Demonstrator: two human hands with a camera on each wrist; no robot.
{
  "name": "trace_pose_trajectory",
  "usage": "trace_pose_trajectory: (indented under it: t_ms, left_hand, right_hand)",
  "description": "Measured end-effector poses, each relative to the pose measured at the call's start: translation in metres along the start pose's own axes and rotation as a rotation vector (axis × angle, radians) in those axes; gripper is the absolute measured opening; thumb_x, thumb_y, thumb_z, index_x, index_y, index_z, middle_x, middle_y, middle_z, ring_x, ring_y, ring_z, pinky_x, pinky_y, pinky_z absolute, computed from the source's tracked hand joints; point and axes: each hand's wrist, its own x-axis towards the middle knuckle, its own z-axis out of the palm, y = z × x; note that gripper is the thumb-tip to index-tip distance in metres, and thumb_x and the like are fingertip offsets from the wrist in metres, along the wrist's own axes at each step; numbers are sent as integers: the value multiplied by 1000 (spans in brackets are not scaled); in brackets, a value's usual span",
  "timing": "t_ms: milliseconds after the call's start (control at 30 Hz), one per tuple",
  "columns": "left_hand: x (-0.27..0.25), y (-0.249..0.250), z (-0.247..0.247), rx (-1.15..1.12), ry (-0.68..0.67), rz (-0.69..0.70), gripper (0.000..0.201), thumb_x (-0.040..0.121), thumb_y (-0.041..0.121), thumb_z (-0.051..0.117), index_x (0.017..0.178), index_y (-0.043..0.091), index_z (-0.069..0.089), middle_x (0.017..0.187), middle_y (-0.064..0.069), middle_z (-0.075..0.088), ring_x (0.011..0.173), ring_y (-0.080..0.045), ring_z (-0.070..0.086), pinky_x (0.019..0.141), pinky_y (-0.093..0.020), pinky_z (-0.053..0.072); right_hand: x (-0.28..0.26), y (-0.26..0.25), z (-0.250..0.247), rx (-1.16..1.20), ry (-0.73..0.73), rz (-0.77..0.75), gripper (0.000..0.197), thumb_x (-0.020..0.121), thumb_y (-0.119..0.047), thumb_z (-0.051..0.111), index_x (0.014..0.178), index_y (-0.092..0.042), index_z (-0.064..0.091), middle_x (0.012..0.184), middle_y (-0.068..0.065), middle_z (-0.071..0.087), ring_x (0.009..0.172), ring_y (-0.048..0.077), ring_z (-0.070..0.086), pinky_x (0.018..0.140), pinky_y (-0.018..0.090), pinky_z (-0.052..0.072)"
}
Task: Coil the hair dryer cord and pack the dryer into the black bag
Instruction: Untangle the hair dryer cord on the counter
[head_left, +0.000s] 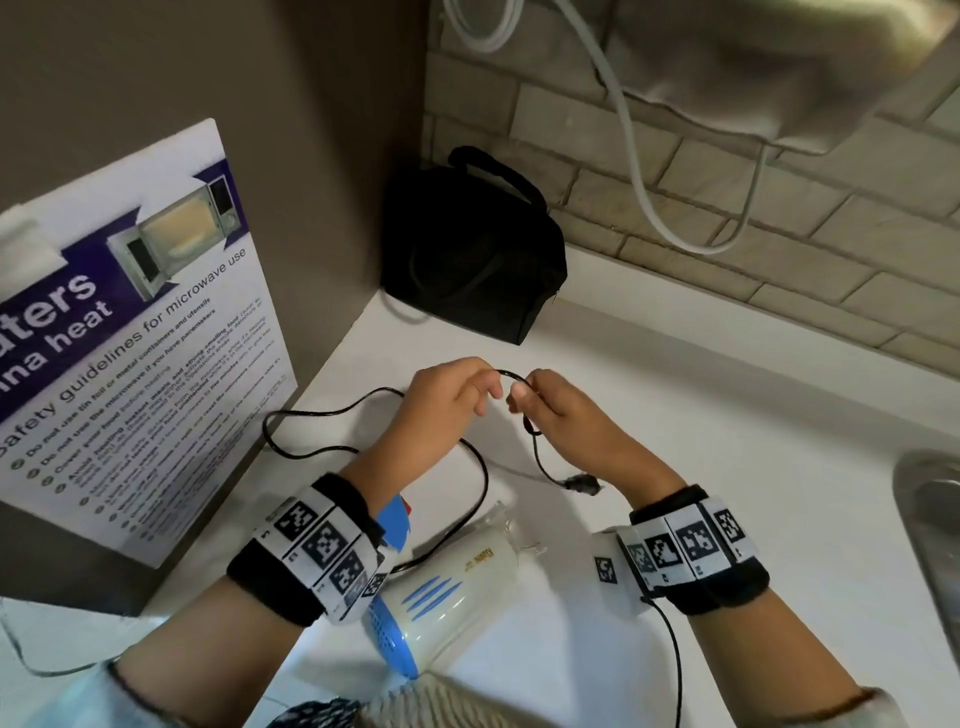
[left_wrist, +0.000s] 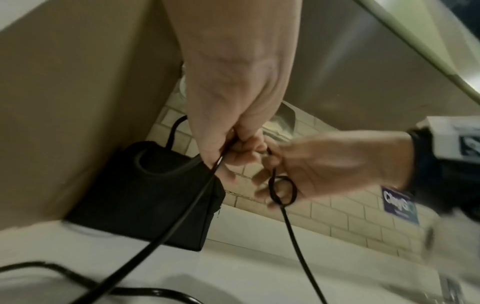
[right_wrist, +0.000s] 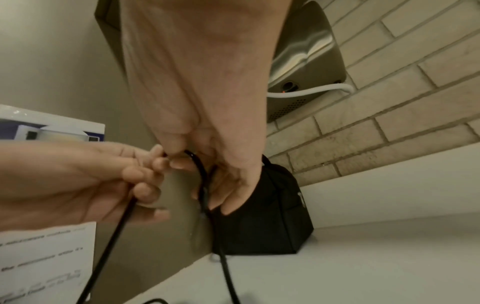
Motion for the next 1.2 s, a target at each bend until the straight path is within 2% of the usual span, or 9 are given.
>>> trace_pose_trajectory:
  t_ms: [133,267,400,600,767,833,933,1100,1200]
  left_hand:
    - [3,-6,-10,-170,85,-77,29,98,17,45,77,21,64,66,1,58,72,-12,61,85,-27,53]
    - [1,-13,-18,-211,166,-132,27,99,17,45,81,17,66,68,0,60,74,-13,61,82,-22,52]
    - [1,-23,-32,-262,249,-180,28,101,19,40,97,6,66,75,1,61,76,-10,59,80,-20,52]
    - [2,-37,-32,-97,159,-192,27,100,11,38,108,10,63,92,-5,67,81,-13,62,86,-29,48]
    - [4,-36,-30,191,138,-89,33,95,6,39,114,14,65,104,3,68,94,-12,58,82,-14,45]
    - [4,-37,-29,360,76,19,33,95,9,41,118,19,64,111,4,67,107,-19,54,94,-32,46]
    - [0,-35,-25,442,-29,113,29,97,25,47,121,25,63,113,4,66,110,-20,53,96,-44,44]
    - [-5,-22,-21,331,-94,165,24,92,13,57,112,15,70,84,6,66,84,-8,55,78,-12,41]
    - [-8,-17,-21,277,-121,115,22,94,9,53,99,12,73,76,8,65,80,-12,63,75,-19,50]
  right_hand:
    - [-9,13,13,160,-148,20,9,101,-32,38,102,-26,44,75,-3,65,84,17,66,88,36,47]
    - [-14,16,12,202,-117,7,26,99,-29,43,124,-38,39,70,6,53,68,13,61,75,21,48]
    - [-18,29,6,223,-58,47,22,99,-28,45,119,-26,54,67,2,56,66,12,57,77,28,46]
    - [-21,35,3,267,-47,55,21,99,-23,46,104,-18,66,62,-4,59,69,14,55,65,31,43]
    - [-21,39,6,282,13,36,18,96,-21,52,95,-10,66,70,2,65,70,14,57,73,37,45]
    - [-21,38,5,307,36,33,17,95,-17,53,93,-5,65,72,4,67,72,17,58,75,42,48]
    - [-20,31,4,361,75,13,16,96,-10,51,90,1,62,72,7,65,70,22,59,69,30,50]
    - [-18,29,0,419,205,13,18,98,-12,47,86,-8,60,67,0,57,65,12,52,64,14,43]
    - [-17,32,-1,315,266,72,20,99,-19,46,88,-10,60,66,-7,56,59,7,47,58,13,40]
